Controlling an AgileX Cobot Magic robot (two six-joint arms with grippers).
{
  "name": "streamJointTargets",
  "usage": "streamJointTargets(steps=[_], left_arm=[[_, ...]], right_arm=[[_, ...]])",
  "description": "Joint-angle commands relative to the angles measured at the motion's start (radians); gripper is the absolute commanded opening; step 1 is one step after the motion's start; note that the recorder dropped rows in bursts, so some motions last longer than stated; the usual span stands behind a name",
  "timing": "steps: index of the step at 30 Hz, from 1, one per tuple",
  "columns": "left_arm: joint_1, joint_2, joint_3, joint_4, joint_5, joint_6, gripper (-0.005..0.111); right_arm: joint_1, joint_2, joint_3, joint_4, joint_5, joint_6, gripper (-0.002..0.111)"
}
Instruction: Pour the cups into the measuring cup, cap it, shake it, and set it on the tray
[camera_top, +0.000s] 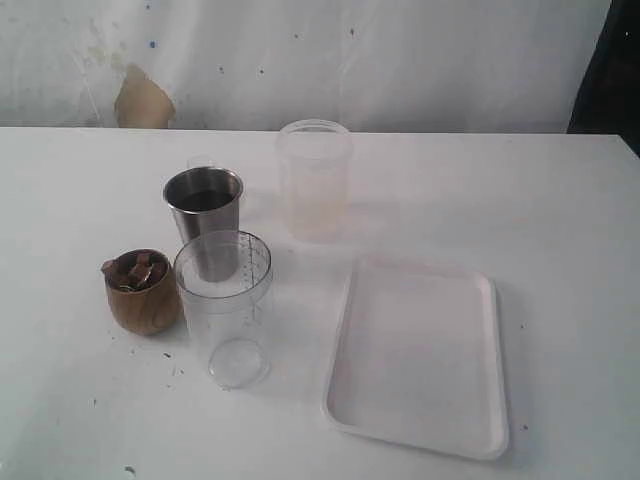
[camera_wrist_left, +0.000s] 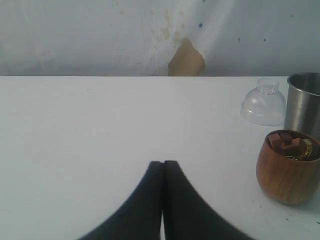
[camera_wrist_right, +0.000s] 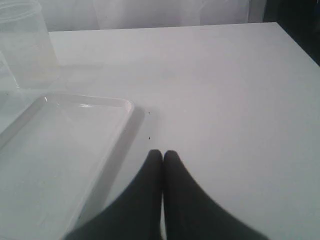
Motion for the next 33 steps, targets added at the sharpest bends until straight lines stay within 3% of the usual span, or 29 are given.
streamJointTargets(steps=[1,9,11,13,14,16,18,22,27,29,31,33], left_arm=[[-0.002,-0.005,-0.005,-0.005,-0.01,-0.003,0.0],[-0.002,-0.005,-0.005,0.077,-0.061,0.026,0.0],[-0.002,-0.005,-0.005,0.114,-0.242,0.032,0.0],[-0.002,-0.005,-0.005,0.102,-0.56,-0.024,0.0],[-0.002,-0.005,-0.005,0.102,-0.711,-0.104,0.0],[-0.002,-0.005,-0.005,0.102,-0.986,-0.42,0.0],[0.0,-0.005,-0.014,0.095,-1.125,-0.628,0.0],[0.0,-0.005,-0.141,0.085,-0.954,-0.617,0.0],[0.0,0.105,-0.392,0.029,-0.686,-0.405,0.0],[0.0,0.18,-0.489,0.08,-0.567,-0.387,0.0],[0.0,0.296,-0.596,0.176,-0.355,-0.39,0.0],[-0.003,0.369,-0.641,0.214,-0.23,-0.39,0.0]], right_arm=[[0.005,-0.005,0.001,-0.007,-0.004,0.004,0.0],[0.005,-0.005,0.001,-0.007,-0.004,0.004,0.0],[0.005,-0.005,0.001,-0.007,-0.004,0.004,0.0],[0.005,-0.005,0.001,-0.007,-0.004,0.004,0.0],[0.005,-0.005,0.001,-0.007,-0.004,0.004,0.0],[0.005,-0.005,0.001,-0.007,-0.004,0.004,0.0],[0.005,-0.005,0.001,-0.007,-0.004,0.004,0.0],[0.005,-0.005,0.001,-0.007,-0.004,0.004,0.0],[0.005,-0.005,0.001,-0.007,-0.004,0.004,0.0],[0.005,-0.005,0.001,-0.007,-0.004,0.004,0.0],[0.005,-0.005,0.001,-0.007,-0.004,0.004,0.0],[0.005,-0.005,0.001,-0.007,-0.004,0.004,0.0]])
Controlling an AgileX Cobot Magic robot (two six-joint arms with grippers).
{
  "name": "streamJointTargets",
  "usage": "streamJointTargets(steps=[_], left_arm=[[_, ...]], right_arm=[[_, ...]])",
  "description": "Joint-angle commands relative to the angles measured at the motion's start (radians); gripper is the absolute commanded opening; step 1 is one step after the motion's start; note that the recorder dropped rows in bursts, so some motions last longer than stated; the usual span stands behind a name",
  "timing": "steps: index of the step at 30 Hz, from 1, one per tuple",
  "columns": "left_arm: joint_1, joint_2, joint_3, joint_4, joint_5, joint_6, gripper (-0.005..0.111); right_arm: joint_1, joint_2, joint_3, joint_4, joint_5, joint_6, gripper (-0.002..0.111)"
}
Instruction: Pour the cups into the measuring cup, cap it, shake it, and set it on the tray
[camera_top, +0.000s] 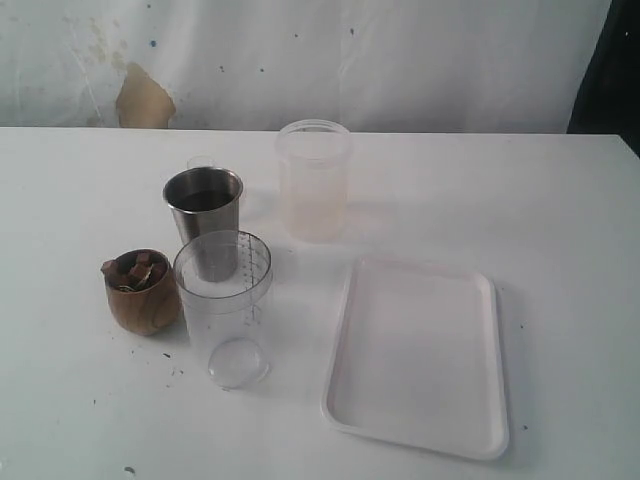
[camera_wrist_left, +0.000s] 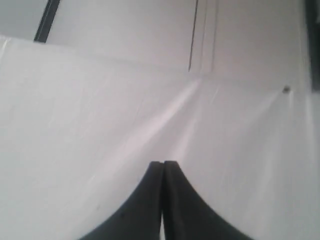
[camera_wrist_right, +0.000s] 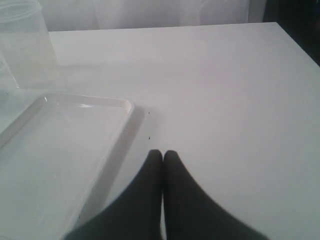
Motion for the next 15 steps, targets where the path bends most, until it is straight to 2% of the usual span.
streamJointTargets(steps=[1,5,9,12,15], left_arm=[[-0.011,0.178,-0.113,0.096,0.332,0.012,0.0],[-0.077,0.329,-0.12,0.097,0.458,0.094,0.0],[-0.135,0.49,-0.118,-0.005,0.574,0.248,0.0],[-0.155,0.599,-0.094,-0.238,0.527,0.434,0.0],[-0.163,0.703,-0.044,-0.606,0.451,0.819,0.0]], right_arm=[[0.005,-0.005,0.001,-0.007,-0.004,0.004,0.0],[0.005,-0.005,0.001,-0.007,-0.004,0.004,0.0],[0.005,-0.005,0.001,-0.007,-0.004,0.004,0.0],[0.005,-0.005,0.001,-0.007,-0.004,0.004,0.0],[0.005,-0.005,0.001,-0.007,-0.004,0.033,0.0]])
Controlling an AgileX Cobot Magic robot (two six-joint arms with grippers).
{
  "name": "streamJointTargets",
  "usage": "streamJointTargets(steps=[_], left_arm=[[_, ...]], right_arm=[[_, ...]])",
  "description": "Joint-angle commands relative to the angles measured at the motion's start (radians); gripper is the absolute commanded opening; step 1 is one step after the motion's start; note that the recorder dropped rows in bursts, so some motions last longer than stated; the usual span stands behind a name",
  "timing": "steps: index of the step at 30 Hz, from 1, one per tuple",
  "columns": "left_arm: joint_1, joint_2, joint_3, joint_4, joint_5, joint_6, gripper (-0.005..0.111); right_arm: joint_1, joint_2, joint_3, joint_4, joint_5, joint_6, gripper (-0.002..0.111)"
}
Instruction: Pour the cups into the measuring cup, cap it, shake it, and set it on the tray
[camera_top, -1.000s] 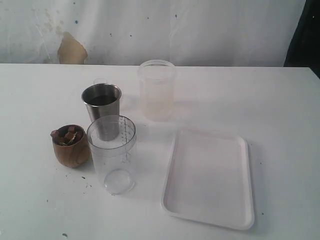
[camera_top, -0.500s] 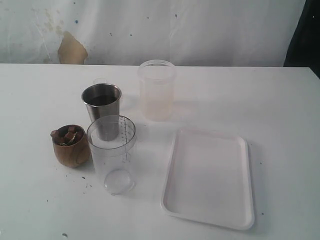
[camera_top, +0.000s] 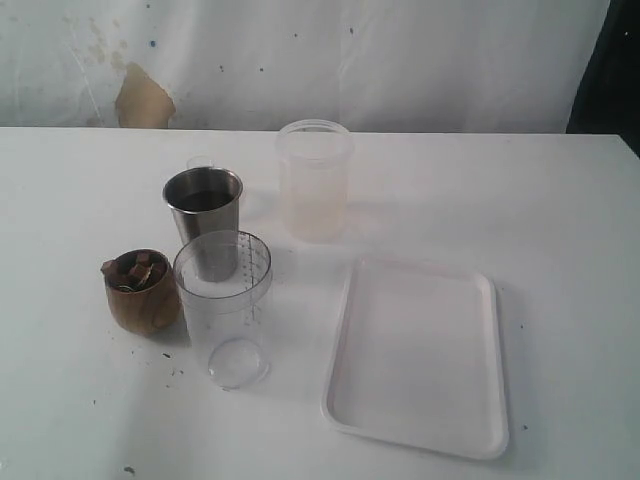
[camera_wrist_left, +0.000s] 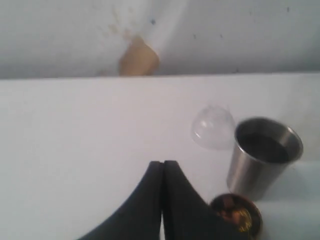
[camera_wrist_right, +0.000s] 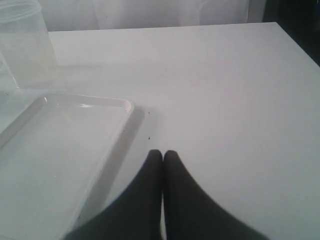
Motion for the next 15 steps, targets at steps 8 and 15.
streamJointTargets(steps=[8,15], left_arm=[[-0.014,0.33,0.078,-1.243,-0.14,1.179,0.0],[0.013,0.351,0.051,-1.812,-0.141,1.763,0.0]], right_arm=[[0.005,-0.005,0.001,-0.007,-0.004,0.03,0.0],[0.005,-0.005,0.001,-0.007,-0.004,0.03,0.0]])
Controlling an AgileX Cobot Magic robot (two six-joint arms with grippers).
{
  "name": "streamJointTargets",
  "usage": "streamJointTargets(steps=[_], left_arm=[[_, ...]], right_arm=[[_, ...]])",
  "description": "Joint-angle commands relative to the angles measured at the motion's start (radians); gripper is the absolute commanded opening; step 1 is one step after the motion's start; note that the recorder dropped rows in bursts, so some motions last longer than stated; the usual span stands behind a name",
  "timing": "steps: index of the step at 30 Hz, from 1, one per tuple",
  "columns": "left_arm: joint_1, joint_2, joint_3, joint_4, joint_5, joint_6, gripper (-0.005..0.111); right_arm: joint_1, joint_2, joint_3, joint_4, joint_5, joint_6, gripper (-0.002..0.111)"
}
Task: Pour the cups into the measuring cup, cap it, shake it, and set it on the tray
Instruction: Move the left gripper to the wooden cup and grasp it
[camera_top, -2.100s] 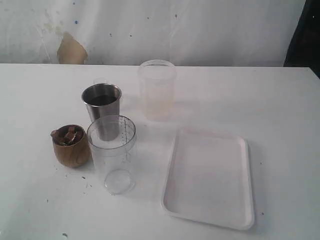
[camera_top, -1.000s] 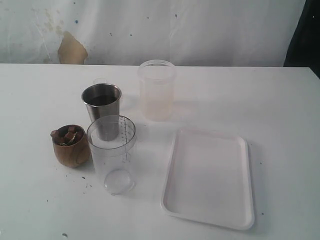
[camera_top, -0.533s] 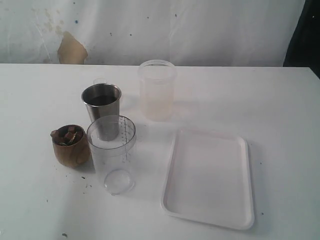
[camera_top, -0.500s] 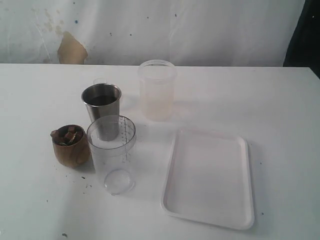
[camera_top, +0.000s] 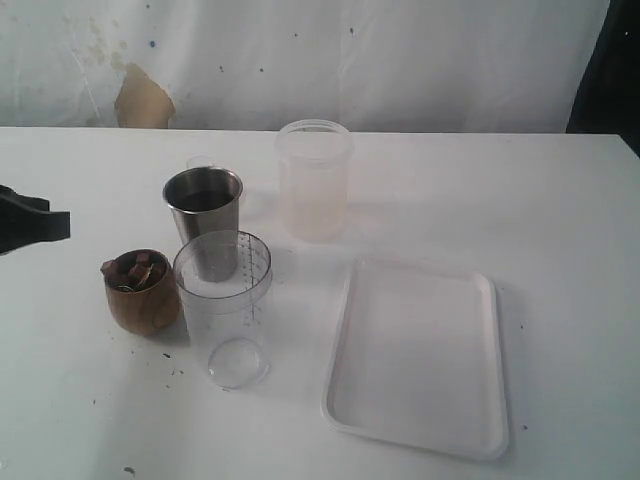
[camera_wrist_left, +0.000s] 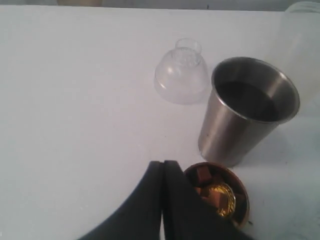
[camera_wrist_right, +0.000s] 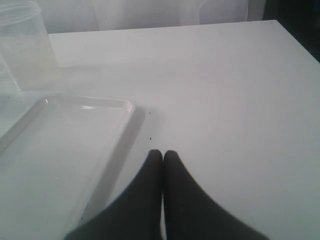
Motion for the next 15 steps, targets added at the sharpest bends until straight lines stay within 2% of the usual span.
streamJointTargets(steps=[1,3,5,9,11,13,15], left_arm=[[0.042,0.001,-0.042,-0.241,0.064,0.228,0.0],[0.076,0.001,-0.086,-0.241,0.127,0.171,0.0],[0.101,0.001,-0.129,-0.241,0.076,0.036,0.0],[0.106,0.001,-0.135,-0.241,-0.346,-0.428,0.0],[0.106,0.001,-0.118,-0.212,-0.506,-0.678,0.0],[0.106,0.001,-0.087,0.025,-0.584,-0.981,0.0],[0.106,0.001,-0.058,0.486,-0.651,-1.437,0.0]], right_arm=[[0.005,-0.005,0.001,-0.007,-0.004,0.004,0.0],[0.005,-0.005,0.001,-0.007,-0.004,0.004,0.0],[0.005,-0.005,0.001,-0.007,-0.004,0.004,0.0],[0.005,-0.005,0.001,-0.007,-0.004,0.004,0.0],[0.005,-0.005,0.001,-0.007,-0.004,0.004,0.0],[0.005,-0.005,0.001,-0.007,-0.004,0.004,0.0],[0.005,-0.005,0.001,-0.007,-0.004,0.004,0.0]])
